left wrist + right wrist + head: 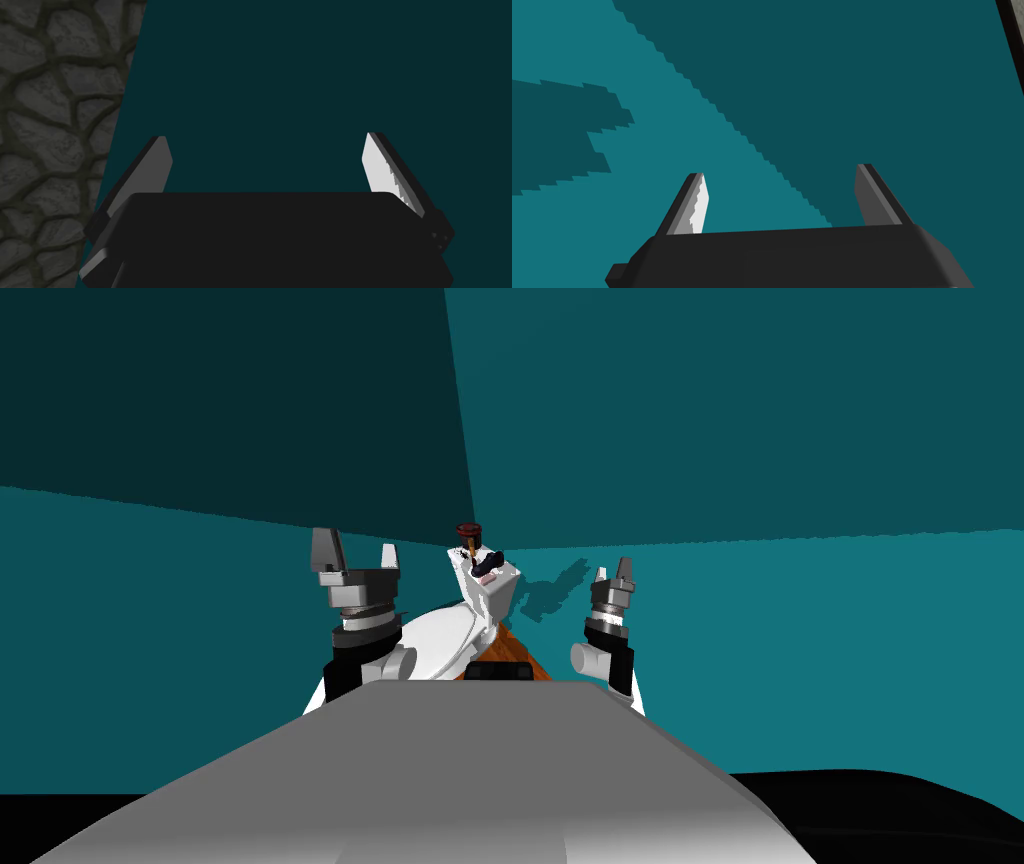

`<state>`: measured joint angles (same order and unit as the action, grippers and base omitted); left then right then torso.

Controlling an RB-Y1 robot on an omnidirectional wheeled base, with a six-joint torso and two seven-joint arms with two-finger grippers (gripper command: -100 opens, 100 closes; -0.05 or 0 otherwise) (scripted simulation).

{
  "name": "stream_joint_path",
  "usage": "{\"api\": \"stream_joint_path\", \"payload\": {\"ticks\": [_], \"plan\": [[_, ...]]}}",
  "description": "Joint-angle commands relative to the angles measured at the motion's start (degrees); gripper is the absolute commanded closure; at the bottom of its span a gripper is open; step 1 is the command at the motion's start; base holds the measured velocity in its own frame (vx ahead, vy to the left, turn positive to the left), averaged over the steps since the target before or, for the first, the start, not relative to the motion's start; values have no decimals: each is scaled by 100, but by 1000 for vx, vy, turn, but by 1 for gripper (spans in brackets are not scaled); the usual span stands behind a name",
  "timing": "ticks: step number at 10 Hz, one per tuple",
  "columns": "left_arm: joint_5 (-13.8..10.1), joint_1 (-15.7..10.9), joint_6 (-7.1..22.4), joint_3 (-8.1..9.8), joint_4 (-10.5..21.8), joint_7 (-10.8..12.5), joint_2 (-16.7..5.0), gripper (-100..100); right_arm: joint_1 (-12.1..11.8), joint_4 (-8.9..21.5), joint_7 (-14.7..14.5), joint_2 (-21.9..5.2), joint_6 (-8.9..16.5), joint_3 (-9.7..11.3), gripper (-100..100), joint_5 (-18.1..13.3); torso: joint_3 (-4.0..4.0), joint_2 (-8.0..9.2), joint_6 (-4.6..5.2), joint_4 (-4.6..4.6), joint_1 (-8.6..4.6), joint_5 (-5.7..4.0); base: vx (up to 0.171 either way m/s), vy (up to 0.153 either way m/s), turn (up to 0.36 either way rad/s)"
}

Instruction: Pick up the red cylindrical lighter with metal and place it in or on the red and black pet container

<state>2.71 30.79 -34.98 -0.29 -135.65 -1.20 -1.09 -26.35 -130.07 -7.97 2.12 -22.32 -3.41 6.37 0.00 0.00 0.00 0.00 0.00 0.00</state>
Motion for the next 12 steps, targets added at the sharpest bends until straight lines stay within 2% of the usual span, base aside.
{"api": "stream_joint_path", "payload": {"ticks": [1, 5, 12], "plan": [[39, -34, 60, -2, 87, -6, -245, -100, 0, 0, 0, 0, 0, 0, 0, 0, 0, 0, 0, 0, 0, 0, 7, -1, -76], [162, -143, 254, -9, 368, -25, -646, -100, 0, 0, 0, 0, 0, 0, 0, 0, -5, -8, 1, -2, 4, 1, 18, 5, -75], [457, -405, 716, -24, 1040, -71, -1299, -100, 0, 0, 0, 0, 0, 0, 0, 0, -7, -11, 0, -3, 3, 1, 23, 7, -96]]}}
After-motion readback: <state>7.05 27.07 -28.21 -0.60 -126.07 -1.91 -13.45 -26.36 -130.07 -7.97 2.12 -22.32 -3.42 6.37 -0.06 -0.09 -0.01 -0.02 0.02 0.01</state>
